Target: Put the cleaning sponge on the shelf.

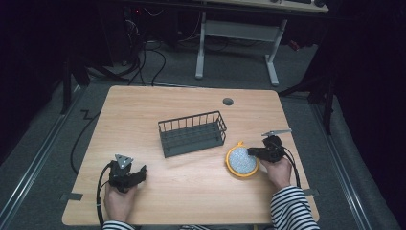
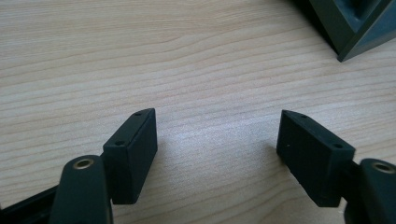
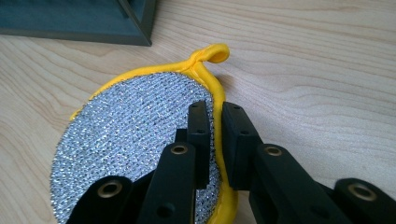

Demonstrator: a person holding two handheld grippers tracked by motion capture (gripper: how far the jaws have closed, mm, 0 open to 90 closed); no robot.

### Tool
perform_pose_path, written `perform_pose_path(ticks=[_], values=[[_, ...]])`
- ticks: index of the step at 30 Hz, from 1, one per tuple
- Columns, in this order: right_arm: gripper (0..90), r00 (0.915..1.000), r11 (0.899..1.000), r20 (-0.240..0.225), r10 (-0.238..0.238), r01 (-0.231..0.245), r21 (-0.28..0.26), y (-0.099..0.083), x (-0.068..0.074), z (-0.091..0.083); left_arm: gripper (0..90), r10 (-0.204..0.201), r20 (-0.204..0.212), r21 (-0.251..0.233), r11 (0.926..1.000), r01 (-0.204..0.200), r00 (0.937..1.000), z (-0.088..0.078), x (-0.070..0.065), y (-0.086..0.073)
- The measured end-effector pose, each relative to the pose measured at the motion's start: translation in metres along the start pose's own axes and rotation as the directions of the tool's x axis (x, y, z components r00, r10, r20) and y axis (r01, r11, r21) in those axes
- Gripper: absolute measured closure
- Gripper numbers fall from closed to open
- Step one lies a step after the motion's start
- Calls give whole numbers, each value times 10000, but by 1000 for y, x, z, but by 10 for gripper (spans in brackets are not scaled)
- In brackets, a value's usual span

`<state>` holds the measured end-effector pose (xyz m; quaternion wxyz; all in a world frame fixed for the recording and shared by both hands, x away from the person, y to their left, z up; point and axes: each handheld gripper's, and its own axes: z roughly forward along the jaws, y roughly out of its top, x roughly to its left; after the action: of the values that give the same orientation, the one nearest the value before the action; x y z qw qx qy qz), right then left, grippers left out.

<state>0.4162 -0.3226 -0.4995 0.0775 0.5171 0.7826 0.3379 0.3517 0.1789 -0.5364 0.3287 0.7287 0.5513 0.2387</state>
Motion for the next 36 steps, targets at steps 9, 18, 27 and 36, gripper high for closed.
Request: perform_pose_path(ticks=[9,18,27,36], values=[[837,9992,9977,-317,-253,232,-631,3,6,-16,294,-2,13,3,10000,2,10000,0,0,0],[837,9975,9937,-169,-689,671,-895,7,13,-32,294,-9,24,-1,10000,9,10000,0,0,0],[838,9951,9881,-77,-987,971,-1194,13,17,-49,294,-37,41,-16,10000,37,10000,0,0,0],[838,9916,9826,-42,-1296,1278,-1350,23,24,-60,293,-7,51,-2,10000,7,10000,0,0,0]])
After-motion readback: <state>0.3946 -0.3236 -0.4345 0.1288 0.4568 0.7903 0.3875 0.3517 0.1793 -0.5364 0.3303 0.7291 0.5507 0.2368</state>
